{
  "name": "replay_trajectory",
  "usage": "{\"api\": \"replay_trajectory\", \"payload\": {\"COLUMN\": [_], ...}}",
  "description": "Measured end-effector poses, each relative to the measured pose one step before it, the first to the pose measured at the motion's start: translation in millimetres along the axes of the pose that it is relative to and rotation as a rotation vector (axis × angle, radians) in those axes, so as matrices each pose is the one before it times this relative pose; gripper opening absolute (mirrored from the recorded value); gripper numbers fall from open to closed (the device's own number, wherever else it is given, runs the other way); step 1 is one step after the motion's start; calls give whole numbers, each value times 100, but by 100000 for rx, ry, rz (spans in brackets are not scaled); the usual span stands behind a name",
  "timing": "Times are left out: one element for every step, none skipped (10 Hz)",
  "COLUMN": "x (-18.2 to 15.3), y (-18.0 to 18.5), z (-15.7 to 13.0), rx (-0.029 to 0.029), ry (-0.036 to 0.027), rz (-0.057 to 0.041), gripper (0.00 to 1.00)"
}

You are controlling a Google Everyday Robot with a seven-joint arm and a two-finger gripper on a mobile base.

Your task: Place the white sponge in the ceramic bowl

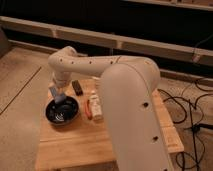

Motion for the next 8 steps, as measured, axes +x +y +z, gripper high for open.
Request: {"api": "replay_trajectory", "payload": {"x": [410,573,488,715,518,434,51,33], "y": [233,502,327,318,232,74,8,-118], "z": [528,792,549,635,389,307,21,-25], "rx": [-854,-1693,-1186,-1547,-817,-398,-64,151], "ry": [1903,3242,2743,4100,3804,2844,415,25], "rz": [23,37,-110,-320,-183,-123,-15,132], "gripper": [0,0,0,1,5,6,6,6]}}
